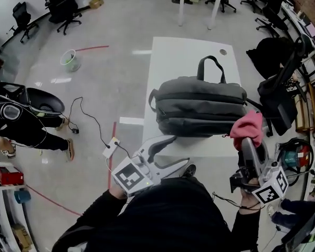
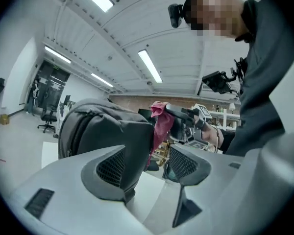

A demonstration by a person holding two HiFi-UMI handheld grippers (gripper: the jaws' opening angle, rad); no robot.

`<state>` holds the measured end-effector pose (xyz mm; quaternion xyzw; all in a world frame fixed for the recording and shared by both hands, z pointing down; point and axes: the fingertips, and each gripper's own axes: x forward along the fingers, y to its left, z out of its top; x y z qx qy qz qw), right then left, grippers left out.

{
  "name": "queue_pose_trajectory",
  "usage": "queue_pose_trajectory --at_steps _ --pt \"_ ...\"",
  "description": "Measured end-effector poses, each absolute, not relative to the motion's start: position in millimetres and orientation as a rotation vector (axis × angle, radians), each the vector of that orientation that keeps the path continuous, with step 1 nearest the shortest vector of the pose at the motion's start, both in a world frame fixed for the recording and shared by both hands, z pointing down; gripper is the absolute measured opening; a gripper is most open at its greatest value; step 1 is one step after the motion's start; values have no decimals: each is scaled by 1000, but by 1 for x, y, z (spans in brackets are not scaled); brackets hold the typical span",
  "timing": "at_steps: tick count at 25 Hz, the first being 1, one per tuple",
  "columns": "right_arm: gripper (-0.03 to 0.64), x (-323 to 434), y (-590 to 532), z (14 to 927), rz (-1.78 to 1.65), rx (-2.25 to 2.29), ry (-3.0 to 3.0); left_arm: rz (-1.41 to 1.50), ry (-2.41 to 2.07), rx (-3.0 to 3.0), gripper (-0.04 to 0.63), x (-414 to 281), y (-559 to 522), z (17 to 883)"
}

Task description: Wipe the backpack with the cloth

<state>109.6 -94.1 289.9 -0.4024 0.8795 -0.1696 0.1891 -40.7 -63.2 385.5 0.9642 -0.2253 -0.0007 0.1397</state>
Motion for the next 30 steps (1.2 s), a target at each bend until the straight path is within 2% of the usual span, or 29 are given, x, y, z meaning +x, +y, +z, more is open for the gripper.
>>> queue_pose_trajectory --at_steps 4,11,15,21,22,25,26,28,30 --pt "91 43 -80 278 -484 -892 2573 -241 -574 2744 296 -69 -71 353" --pt "91 -55 -50 286 -779 -427 2534 -143 -572 2933 298 -82 -59 331" --pt "91 -70 -49 293 -819 -404 2559 -180 -481 2891 270 -88 -56 337" --pt "92 -81 -44 308 -866 -353 2647 -205 -309 2886 270 -81 -40 346" --pt "92 -82 -44 311 -873 -350 2650 -202 -301 2898 247 -79 -37 346" --pt "102 -82 -43 311 -833 -352 2697 -187 -329 2916 85 -73 -29 344" --pt "115 -84 -41 309 -794 -357 2734 -174 -371 2910 63 -72 -30 344" --pt "168 -85 -36 305 -701 -368 2812 -159 -466 2894 57 -72 -35 341" --pt "187 -77 -32 301 -617 -387 2862 -169 -562 2893 55 -74 -41 332"
